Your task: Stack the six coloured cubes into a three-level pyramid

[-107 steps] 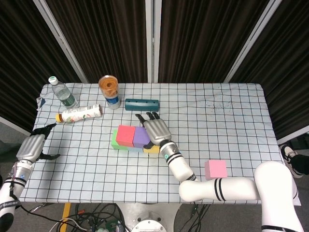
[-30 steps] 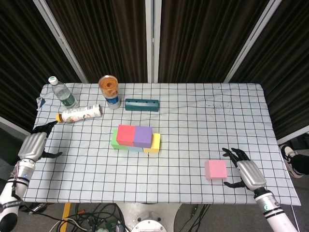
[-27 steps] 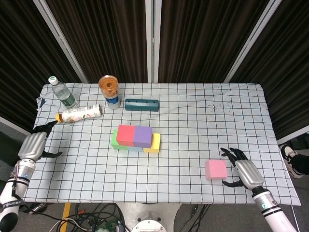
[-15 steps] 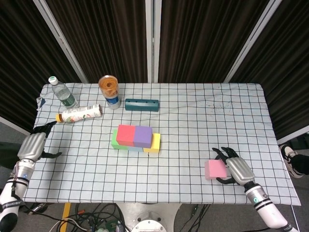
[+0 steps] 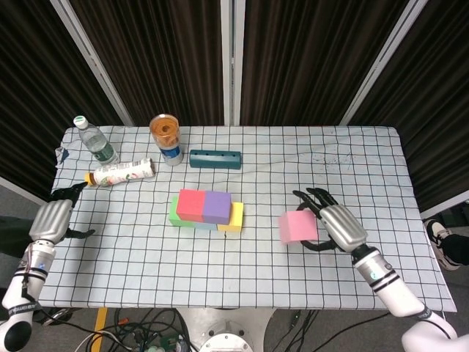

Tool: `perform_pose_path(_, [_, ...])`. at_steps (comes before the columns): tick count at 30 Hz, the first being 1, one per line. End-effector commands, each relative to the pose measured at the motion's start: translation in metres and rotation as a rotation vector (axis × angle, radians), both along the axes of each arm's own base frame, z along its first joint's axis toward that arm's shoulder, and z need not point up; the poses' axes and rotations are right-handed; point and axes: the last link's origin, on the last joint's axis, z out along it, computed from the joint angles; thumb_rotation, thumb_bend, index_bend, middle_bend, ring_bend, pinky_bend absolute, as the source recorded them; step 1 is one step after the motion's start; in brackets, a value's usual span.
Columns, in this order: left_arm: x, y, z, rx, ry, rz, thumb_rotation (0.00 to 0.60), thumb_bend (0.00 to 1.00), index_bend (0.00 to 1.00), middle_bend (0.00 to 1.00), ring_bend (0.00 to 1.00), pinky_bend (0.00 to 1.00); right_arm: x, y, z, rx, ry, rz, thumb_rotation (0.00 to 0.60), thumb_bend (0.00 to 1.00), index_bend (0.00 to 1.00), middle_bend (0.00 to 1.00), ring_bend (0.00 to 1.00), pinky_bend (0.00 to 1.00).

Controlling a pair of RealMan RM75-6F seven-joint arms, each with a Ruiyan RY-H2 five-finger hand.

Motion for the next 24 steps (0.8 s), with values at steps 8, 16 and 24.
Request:
perform_pose_path(8, [0.005, -0.002, -0.014, -0.01, 0.025, -0.036, 0.6, 0.09, 0.07, 0.07, 0.1, 0.09, 0.117, -0.051, -0.003, 0.121, -0.034, 0.07, 0.6, 0.23, 0.0, 0.42, 0.02, 0.0])
perform_pose_path(16, [0.007, -0.004, -0.014, -0.022, 0.023, -0.042, 0.6, 0.09, 0.07, 0.07, 0.1, 0.09, 0.17, -0.071, -0.022, 0.132, -0.041, 0.045, 0.6, 0.22, 0.0, 0.42, 0.02, 0.0])
perform_pose_path(24, [0.006, -0.005, -0.015, -0.013, 0.01, -0.047, 0.6, 0.09, 0.07, 0.07, 0.1, 0.09, 0.208, -0.076, -0.047, 0.098, 0.004, 0.001, 0.6, 0.21, 0.0, 0.42, 0.02, 0.0])
